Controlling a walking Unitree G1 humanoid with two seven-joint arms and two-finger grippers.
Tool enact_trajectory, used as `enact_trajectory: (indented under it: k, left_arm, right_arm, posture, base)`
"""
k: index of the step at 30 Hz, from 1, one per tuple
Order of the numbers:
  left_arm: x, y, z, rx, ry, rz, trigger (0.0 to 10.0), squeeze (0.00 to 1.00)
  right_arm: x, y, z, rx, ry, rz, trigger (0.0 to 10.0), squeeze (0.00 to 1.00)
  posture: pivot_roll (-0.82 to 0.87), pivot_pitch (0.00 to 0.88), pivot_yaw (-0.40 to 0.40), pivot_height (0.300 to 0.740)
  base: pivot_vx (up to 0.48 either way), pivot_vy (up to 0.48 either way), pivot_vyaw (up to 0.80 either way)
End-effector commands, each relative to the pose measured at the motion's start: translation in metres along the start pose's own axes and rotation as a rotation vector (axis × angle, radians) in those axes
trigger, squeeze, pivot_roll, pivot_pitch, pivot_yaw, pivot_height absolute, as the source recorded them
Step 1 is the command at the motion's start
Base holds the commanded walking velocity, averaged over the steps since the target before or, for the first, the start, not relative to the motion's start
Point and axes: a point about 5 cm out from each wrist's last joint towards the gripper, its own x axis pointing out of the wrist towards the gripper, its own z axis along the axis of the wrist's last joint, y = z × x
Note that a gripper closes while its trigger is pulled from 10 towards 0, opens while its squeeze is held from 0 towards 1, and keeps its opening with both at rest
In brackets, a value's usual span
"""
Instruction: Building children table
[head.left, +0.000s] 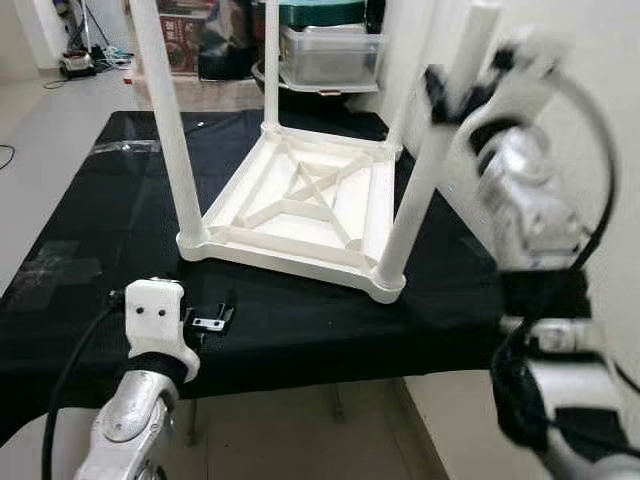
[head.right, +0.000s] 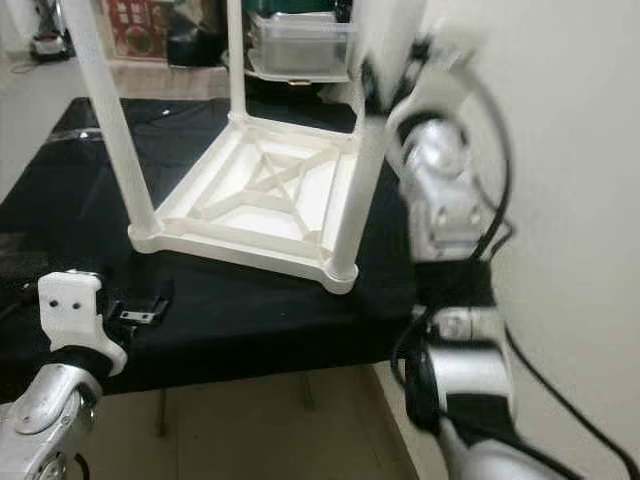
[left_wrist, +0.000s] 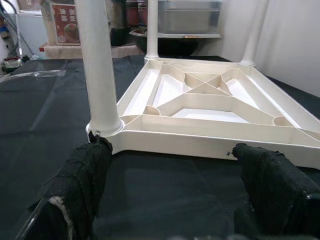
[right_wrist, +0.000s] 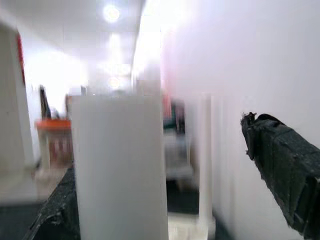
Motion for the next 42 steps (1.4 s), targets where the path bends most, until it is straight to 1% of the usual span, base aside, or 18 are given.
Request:
enact_trajectory:
  k: [1,3,4,5,6,7,10,11,12,13,26,27,28,29,33,36,40,42]
  left_arm:
    - [0.001,-0.002,-0.005,-0.01,0.012,0.0,10.0,0.0]
    - [0.001,-0.002,-0.005,-0.011,0.013,-0.001,10.0,0.0]
    - [0.002,-0.004,-0.006,-0.012,0.014,-0.005,10.0,0.0]
    - [0.002,-0.005,-0.006,-0.012,0.017,-0.009,10.0,0.0]
    - [0.002,-0.005,-0.006,-0.012,0.017,-0.009,10.0,0.0]
    - [0.002,-0.005,-0.007,-0.013,0.019,-0.012,10.0,0.0]
    - [0.002,-0.005,-0.007,-0.013,0.019,-0.012,10.0,0.0]
    - [0.002,-0.006,-0.008,-0.012,0.021,-0.015,10.0,0.0]
    - [0.002,-0.006,-0.008,-0.012,0.021,-0.015,10.0,0.0]
    - [0.003,-0.006,-0.008,-0.011,0.022,-0.016,10.0,0.0]
    - [0.004,-0.007,-0.012,-0.011,0.03,-0.02,10.0,0.0]
    - [0.004,-0.007,-0.013,-0.012,0.031,-0.021,10.0,0.0]
    - [0.004,-0.007,-0.013,-0.012,0.031,-0.021,10.0,0.0]
    - [0.004,-0.008,-0.014,-0.013,0.033,-0.021,10.0,0.0]
    - [0.005,-0.008,-0.016,-0.014,0.037,-0.02,10.0,0.0]
    - [0.005,-0.009,-0.018,-0.018,0.042,-0.017,10.0,0.0]
    - [0.005,-0.009,-0.019,-0.02,0.044,-0.015,10.0,0.0]
    - [0.005,-0.008,-0.02,-0.024,0.047,-0.012,10.0,0.0]
  right_arm:
    - [0.007,-0.016,0.008,0.018,-0.008,-0.05,9.9,0.0]
    - [0.01,-0.018,0.013,0.028,-0.015,-0.055,9.9,0.0]
    - [0.011,-0.02,0.018,0.027,-0.026,-0.054,8.7,0.0]
    - [0.013,-0.018,0.019,0.031,-0.018,-0.038,5.5,0.0]
    - [0.013,-0.018,0.019,0.031,-0.018,-0.038,5.5,0.0]
    - [0.013,-0.015,0.014,0.037,0.014,-0.011,0.0,0.0]
    - [0.013,-0.015,0.014,0.037,0.014,-0.011,0.0,0.0]
    - [0.013,-0.011,0.003,0.05,0.08,0.013,4.0,0.0]
    - [0.013,-0.011,0.003,0.05,0.08,0.013,4.0,0.0]
    - [0.012,-0.008,-0.008,0.076,0.147,0.026,10.0,0.0]
    - [0.012,-0.005,-0.03,0.165,0.284,0.041,10.0,0.0]
    - [0.012,-0.006,-0.029,0.177,0.274,0.035,1.3,0.0]
    - [0.012,-0.006,-0.029,0.177,0.274,0.035,1.3,0.0]
    - [0.013,-0.008,-0.028,0.211,0.267,0.026,0.0,0.0]
    - [0.012,-0.009,-0.033,0.345,0.307,0.002,0.0,0.0]
    - [0.005,-0.008,-0.066,0.673,0.481,-0.12,0.0,0.0]
    - [0.0,-0.005,-0.08,0.795,0.556,-0.172,0.0,0.0]
    - [-0.013,0.002,-0.114,0.962,0.68,-0.24,0.0,0.0]
  posture:
    - [0.05,0.0,-0.111,0.74]
    - [0.05,0.0,-0.111,0.74]
    - [0.05,0.0,-0.109,0.74]
    - [0.04,0.0,-0.107,0.74]
    - [0.04,0.0,-0.107,0.74]
    - [0.04,0.0,-0.107,0.74]
    - [0.04,0.0,-0.107,0.74]
    - [0.04,0.0,-0.108,0.74]
    - [0.04,0.0,-0.108,0.74]
    - [0.05,0.0,-0.112,0.74]
    - [0.04,0.0,-0.112,0.74]
    - [0.04,0.0,-0.112,0.74]
    - [0.04,0.0,-0.112,0.74]
    - [0.04,0.0,-0.114,0.74]
    - [0.04,0.0,-0.115,0.74]
    - [0.04,0.0,-0.121,0.74]
    - [0.04,0.0,-0.121,0.74]
    - [0.03,0.0,-0.116,0.74]
  base:
    - [0.0,0.0,0.0]
    - [0.0,0.0,0.0]
    - [0.0,0.0,0.0]
    - [0.0,0.0,0.0]
    - [0.0,0.0,0.0]
    - [0.0,0.0,0.0]
    - [0.0,0.0,0.0]
    - [0.0,0.0,0.0]
    - [0.0,0.0,0.0]
    - [0.0,0.0,0.0]
    - [0.0,0.0,0.0]
    - [0.0,0.0,0.0]
    - [0.0,0.0,0.0]
    - [0.0,0.0,0.0]
    - [0.0,0.0,0.0]
    - [0.0,0.0,0.0]
    - [0.0,0.0,0.0]
    - [0.0,0.0,0.0]
